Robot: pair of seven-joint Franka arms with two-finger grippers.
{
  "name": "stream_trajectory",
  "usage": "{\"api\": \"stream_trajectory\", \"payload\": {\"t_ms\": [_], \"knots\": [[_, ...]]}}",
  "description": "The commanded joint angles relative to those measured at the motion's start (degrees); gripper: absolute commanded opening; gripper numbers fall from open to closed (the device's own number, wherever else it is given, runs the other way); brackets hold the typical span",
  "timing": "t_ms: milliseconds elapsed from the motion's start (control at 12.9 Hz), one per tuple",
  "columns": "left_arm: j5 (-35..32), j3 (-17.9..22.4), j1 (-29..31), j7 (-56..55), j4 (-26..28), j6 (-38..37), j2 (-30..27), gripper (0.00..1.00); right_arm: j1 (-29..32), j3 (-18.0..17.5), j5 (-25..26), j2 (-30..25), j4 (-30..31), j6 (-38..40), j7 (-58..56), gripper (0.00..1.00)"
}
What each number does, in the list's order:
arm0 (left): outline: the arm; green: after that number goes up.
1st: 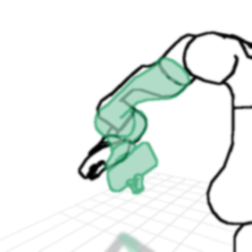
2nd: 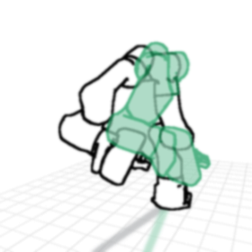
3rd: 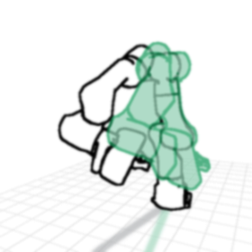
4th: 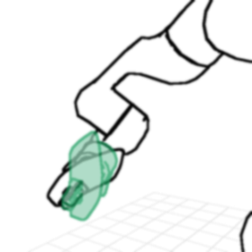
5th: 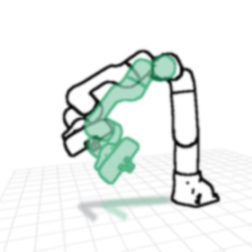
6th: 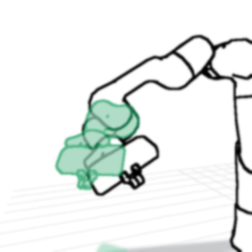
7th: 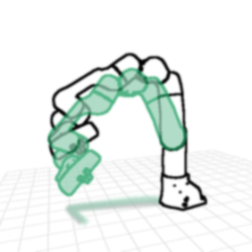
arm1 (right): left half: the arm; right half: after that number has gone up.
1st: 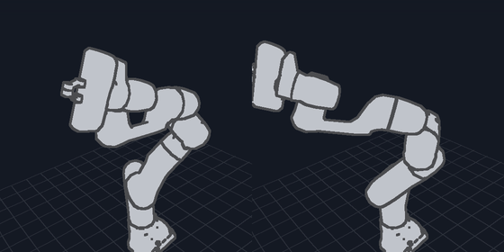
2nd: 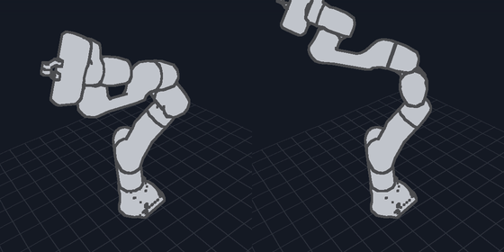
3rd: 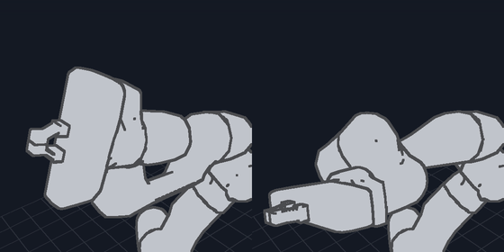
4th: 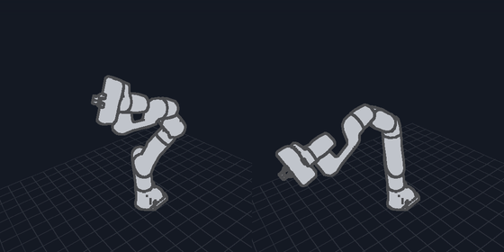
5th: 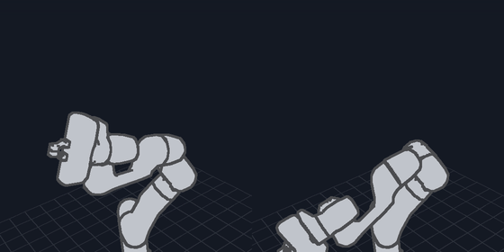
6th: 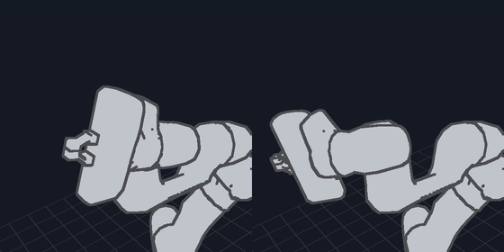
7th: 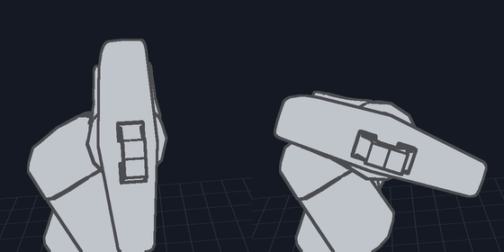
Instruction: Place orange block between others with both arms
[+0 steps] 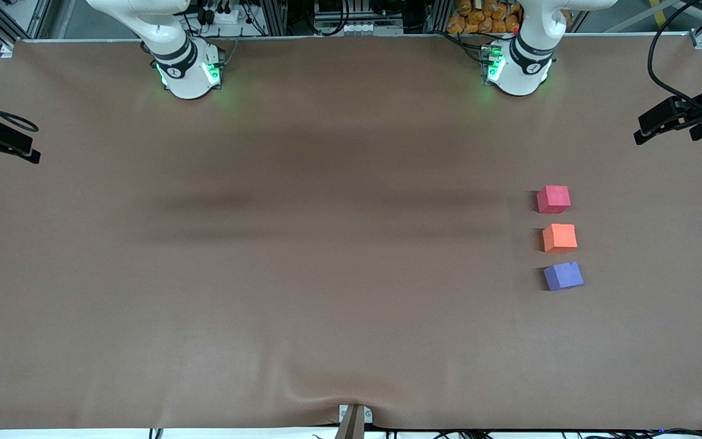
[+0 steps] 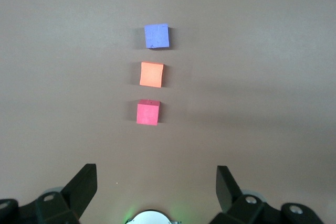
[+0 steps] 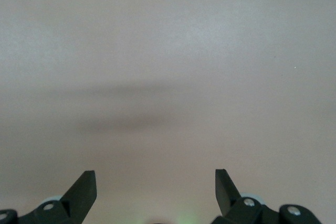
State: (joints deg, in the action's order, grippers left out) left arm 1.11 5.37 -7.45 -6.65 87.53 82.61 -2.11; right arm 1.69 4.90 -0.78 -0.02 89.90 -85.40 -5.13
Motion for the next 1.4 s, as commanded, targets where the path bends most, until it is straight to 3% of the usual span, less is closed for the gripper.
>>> {"api": "stream_trajectory", "payload": {"t_ms": [0, 1320], "knots": [[0.12, -0.01, 0.33, 0.58, -1.14, -0.35, 0.44, 1.0, 0.6, -0.16, -0.45, -0.07, 0.18, -0.38, -0.76, 1.0], [0.12, -0.1, 0.15, -0.3, -1.05, -0.26, 1.32, 1.0, 1.12, -0.24, -0.45, -0.16, -0.17, -0.38, -0.76, 1.0]]}}
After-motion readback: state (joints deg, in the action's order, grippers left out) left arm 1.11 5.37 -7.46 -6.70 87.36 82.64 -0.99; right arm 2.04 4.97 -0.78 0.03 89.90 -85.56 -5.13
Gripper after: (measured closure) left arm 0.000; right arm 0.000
